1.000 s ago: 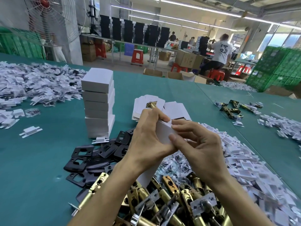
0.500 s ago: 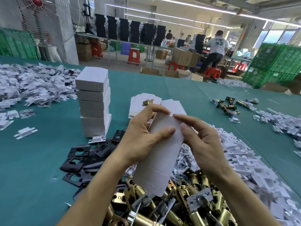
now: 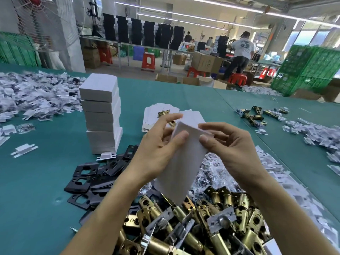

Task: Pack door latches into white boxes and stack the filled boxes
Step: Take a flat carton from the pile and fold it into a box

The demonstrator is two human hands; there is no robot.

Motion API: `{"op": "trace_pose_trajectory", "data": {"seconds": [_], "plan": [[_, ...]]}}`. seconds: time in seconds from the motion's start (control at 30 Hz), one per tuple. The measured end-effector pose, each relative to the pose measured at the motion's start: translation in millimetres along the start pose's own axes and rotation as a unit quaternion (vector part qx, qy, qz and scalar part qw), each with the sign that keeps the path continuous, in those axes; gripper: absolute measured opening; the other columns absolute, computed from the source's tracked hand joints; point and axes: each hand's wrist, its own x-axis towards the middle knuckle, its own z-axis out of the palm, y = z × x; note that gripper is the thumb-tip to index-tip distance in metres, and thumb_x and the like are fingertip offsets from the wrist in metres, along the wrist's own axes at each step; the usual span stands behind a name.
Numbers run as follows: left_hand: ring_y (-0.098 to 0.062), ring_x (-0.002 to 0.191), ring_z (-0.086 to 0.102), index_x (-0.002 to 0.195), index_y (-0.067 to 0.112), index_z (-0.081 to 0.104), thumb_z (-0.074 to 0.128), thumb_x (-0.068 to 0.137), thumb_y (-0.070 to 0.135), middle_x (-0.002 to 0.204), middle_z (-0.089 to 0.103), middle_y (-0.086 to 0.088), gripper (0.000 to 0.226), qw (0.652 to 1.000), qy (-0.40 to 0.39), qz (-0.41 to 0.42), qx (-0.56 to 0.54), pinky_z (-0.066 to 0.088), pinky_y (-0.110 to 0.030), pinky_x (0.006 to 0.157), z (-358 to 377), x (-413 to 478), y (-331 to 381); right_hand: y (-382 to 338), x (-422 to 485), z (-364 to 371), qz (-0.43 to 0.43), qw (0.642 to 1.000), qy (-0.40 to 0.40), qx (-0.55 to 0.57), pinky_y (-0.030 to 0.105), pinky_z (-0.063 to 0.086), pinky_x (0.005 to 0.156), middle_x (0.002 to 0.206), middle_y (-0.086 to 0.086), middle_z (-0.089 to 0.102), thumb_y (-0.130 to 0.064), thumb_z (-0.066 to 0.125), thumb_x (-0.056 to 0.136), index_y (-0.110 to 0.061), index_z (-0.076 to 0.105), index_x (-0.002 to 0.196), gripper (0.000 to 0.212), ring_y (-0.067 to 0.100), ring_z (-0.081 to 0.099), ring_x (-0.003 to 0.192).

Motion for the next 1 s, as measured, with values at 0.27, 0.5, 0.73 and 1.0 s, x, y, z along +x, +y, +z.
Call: {"op": "trace_pose_trajectory", "data": {"seconds": [0.27,0.5,0.73,1.0], "plan": [[-0.001,0.076,0.068,0.1,0.04,0.065,0.068,0.082,0.047,0.088,0.071,0.02,0.019,0.997,-0.042,-0.023,0.057,0.05,-0.016,0.06,-4,2,2,-2,2,-3,-0.008,1.0,0.024,0.012,0.024,0.058,0.072,0.096,0.01,0.076,-0.031,0.082,0.064,-0.025,0.075,0.101,0.039,0.018,0.071,0.083],[-0.006,0.075,0.071,0.103,0.032,0.07,0.069,0.078,0.047,0.089,0.075,0.011,0.029,0.997,-0.049,-0.055,0.02,0.05,-0.017,0.059,-7,2,-1,1,6,-6,0.028,0.999,0.001,-0.024,0.026,0.058,0.078,0.106,0.003,0.076,-0.024,0.079,0.067,-0.021,0.07,0.113,0.047,0.021,0.072,0.092],[-0.01,0.109,0.058,0.11,0.039,0.055,0.07,0.087,0.052,0.115,0.058,0.017,0.03,0.974,0.189,-0.083,0.089,0.048,-0.032,0.091,0,7,-9,-1,8,0,-0.052,0.985,0.07,-0.15,0.029,0.059,0.073,0.101,-0.003,0.071,-0.002,0.076,0.082,-0.018,0.065,0.118,0.041,0.015,0.07,0.088],[-0.029,0.13,0.047,0.136,0.023,0.038,0.07,0.073,0.063,0.148,0.037,-0.004,0.081,0.88,0.213,-0.288,-0.313,0.052,-0.064,0.09,-10,9,-2,16,0,21,-0.226,0.93,0.087,-0.277,0.02,0.056,0.088,0.106,-0.004,0.056,0.002,0.08,0.077,-0.006,0.06,0.111,0.041,0.012,0.058,0.101]]}}
